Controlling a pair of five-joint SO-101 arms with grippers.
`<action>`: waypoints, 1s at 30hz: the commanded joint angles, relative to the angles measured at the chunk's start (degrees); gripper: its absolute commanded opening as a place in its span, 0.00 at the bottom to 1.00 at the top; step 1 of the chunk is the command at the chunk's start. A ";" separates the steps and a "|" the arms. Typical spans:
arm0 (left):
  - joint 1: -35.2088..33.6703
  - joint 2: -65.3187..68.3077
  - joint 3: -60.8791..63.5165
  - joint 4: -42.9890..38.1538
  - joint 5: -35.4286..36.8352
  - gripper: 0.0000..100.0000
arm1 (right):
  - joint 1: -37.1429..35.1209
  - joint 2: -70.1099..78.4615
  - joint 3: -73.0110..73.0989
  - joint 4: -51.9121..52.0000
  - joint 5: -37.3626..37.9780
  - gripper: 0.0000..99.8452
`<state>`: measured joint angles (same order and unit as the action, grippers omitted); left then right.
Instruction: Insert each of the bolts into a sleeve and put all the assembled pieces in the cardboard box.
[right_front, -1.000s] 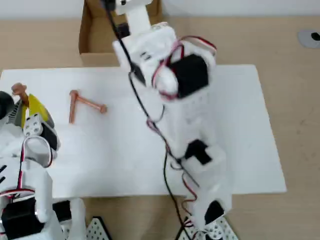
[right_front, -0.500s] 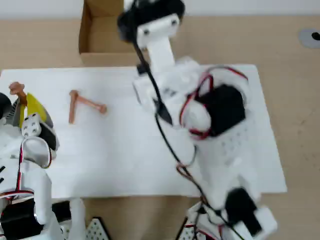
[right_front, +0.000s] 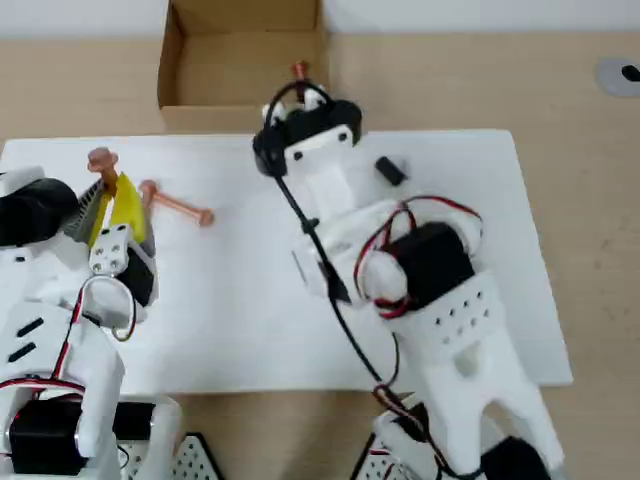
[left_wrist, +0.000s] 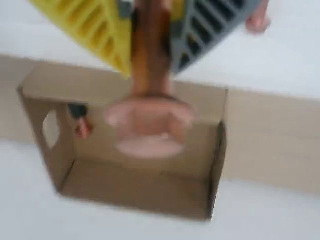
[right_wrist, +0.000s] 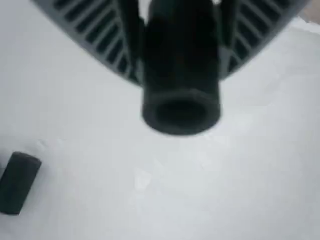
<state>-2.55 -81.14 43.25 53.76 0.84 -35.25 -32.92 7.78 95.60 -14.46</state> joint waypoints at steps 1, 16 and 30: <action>0.88 -0.13 1.14 -4.75 -2.46 0.01 | -0.48 -7.08 6.64 -5.01 0.62 0.01; 10.81 -0.13 5.01 -5.54 -3.25 0.01 | -0.84 -39.08 50.59 -44.66 5.10 0.01; 12.92 -0.22 4.48 -10.46 -1.76 0.01 | -12.79 -42.33 65.71 -67.25 5.27 0.01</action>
<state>8.88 -81.05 48.62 45.23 -2.15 -45.89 -73.71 73.27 33.89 -9.71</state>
